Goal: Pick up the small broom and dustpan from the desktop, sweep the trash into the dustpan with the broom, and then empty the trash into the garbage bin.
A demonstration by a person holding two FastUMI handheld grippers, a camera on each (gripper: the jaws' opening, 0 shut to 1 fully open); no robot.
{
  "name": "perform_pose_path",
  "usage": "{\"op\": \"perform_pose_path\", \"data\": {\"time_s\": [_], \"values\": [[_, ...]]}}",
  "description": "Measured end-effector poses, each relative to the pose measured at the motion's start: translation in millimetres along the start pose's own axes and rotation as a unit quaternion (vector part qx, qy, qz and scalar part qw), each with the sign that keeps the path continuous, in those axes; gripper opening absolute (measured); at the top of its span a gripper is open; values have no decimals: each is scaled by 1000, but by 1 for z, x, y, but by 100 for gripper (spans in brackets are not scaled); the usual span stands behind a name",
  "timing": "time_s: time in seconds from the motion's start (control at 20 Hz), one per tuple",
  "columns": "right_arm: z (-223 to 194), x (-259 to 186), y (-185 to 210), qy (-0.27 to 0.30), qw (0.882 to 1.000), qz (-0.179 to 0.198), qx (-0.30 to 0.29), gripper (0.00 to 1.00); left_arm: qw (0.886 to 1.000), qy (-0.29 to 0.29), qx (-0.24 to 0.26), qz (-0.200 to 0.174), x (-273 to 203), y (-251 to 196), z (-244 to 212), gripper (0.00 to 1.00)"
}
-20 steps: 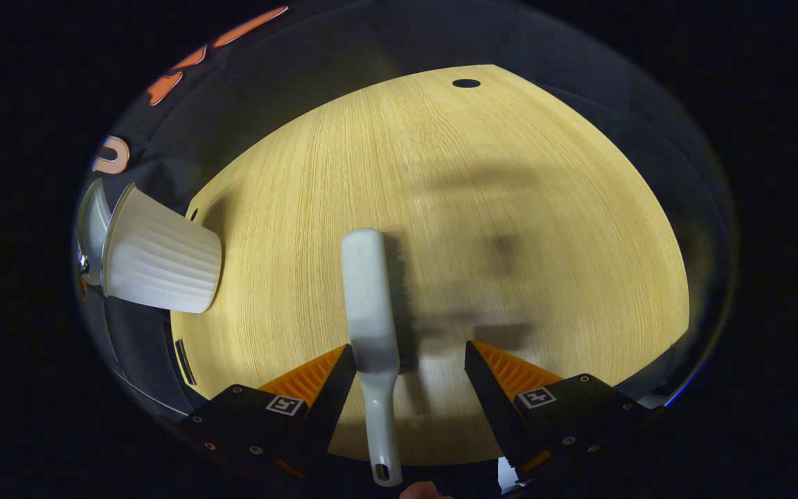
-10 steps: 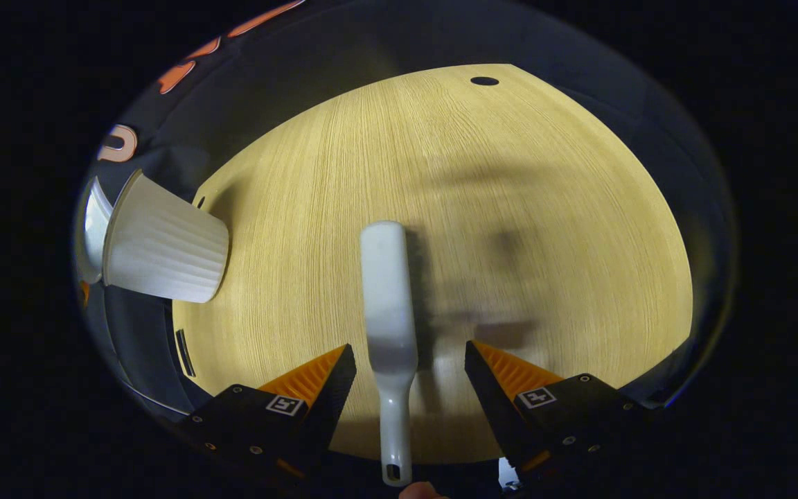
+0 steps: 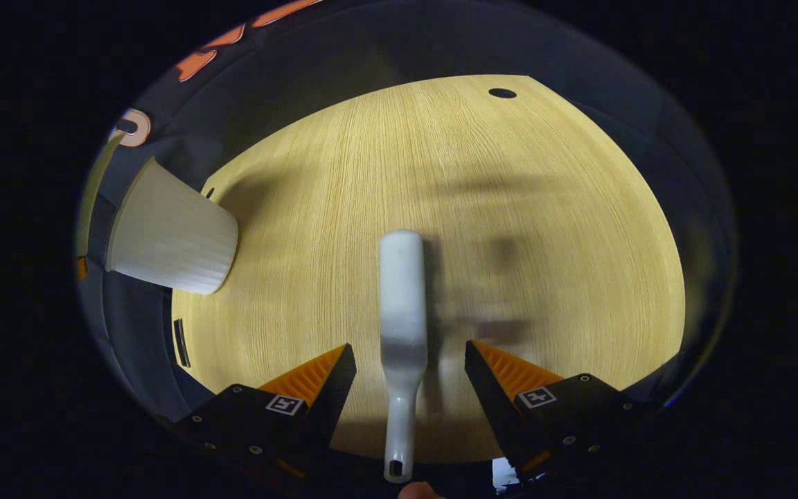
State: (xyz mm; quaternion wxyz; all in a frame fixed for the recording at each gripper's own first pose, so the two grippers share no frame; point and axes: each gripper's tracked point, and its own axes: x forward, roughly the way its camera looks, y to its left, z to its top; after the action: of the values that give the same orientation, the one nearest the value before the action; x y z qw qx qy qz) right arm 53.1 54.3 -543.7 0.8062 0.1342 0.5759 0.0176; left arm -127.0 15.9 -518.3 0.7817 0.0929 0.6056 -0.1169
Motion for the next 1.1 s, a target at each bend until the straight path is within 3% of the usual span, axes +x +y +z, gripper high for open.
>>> {"op": "perform_pose_path", "data": {"time_s": [0.1, 0.35, 0.55, 0.75, 1.1], "values": [[0, -2, -2, -2, 1000, -4, 1, 96, 998, 2, -20, -63, 10, -51, -11, 30], [2, -4, -5, -15, 1000, -7, 16, 96, 993, 20, -30, -112, 63, -131, -43, 30], [-2, -3, -9, -12, 1000, -15, 13, 96, 993, 63, -38, -95, 123, -150, -81, 30], [-7, -1, -7, -6, 1000, -20, 0, 96, 986, 108, -100, -80, 181, -163, -109, 31], [-12, -1, -5, 4, 1000, -21, -14, 96, 974, 167, -138, -70, 211, -185, -128, 30]]}}
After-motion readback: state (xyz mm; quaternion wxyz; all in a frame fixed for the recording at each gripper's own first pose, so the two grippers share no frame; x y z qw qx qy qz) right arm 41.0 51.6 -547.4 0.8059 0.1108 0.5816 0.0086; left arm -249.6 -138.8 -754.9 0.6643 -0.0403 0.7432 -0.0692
